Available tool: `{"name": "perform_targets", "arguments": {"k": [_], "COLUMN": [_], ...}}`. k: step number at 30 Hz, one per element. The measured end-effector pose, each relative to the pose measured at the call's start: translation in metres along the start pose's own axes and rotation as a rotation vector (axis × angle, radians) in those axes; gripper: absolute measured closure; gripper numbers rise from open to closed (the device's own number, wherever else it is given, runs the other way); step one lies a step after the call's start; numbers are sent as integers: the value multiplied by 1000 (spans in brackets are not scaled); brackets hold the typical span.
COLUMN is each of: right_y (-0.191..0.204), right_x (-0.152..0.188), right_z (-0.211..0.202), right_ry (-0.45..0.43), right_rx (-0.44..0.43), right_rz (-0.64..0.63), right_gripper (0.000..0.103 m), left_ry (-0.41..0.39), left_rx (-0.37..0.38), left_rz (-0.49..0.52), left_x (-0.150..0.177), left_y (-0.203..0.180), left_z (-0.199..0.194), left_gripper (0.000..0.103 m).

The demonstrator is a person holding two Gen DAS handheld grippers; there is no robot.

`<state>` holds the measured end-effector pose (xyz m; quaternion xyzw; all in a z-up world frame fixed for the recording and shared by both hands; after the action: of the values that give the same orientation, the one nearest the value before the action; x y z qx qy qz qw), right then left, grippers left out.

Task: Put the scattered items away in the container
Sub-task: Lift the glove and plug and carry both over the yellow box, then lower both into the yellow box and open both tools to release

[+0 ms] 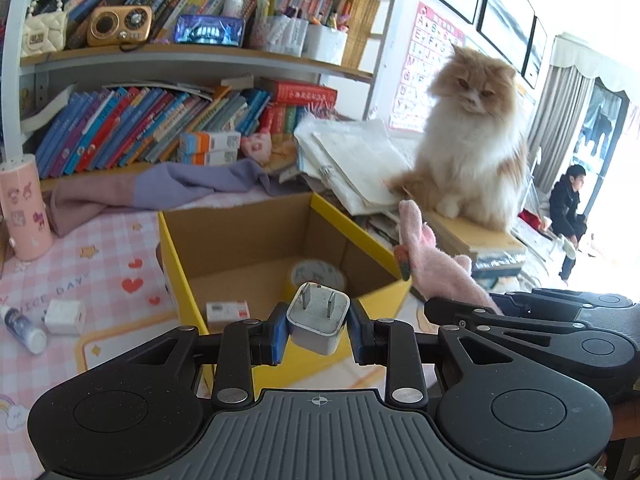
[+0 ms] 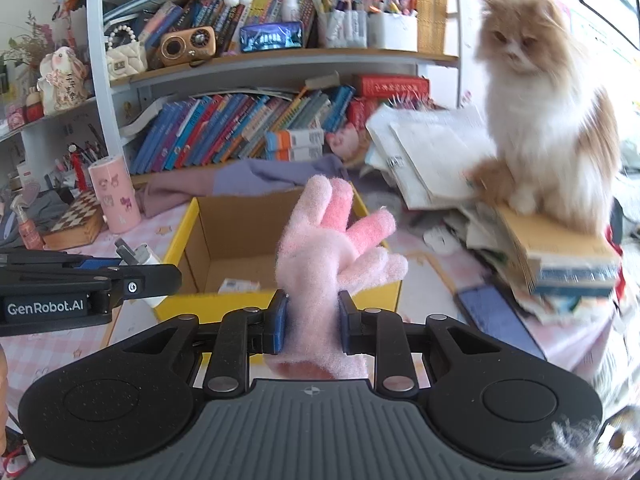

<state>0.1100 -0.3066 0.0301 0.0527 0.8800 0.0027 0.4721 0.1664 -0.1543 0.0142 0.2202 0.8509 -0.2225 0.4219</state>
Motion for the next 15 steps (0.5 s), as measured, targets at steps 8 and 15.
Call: {"name": "perform_targets", "arguments": {"k": [8,15], "right_y": [-6,6], "right_x": [-32,-49], "right_z": [60,128], "right_ry": [19,68], "right_rx": [-68,-153], "right_rz": [-107,-279], "right_gripper": [79,79], "left_ry": [-6,48], "left_rx": [-79,-177], "left_rz": [-15,27], "left_x": [-24,-32], "left_y": [16,26], "left_z": [43,94], "left_gripper": [74,74]}}
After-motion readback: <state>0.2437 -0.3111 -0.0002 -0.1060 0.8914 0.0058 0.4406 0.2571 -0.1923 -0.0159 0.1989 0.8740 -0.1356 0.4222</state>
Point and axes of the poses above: each gripper's, at about its wrist camera, not at the fingertips, and z roughly the way its jaws point, y to its left, x to its underside, the point moved 7 cm from there along z, roughly the way its jaws point, and after that the axes turned 2 degrees about y, right-handed, at the moved point
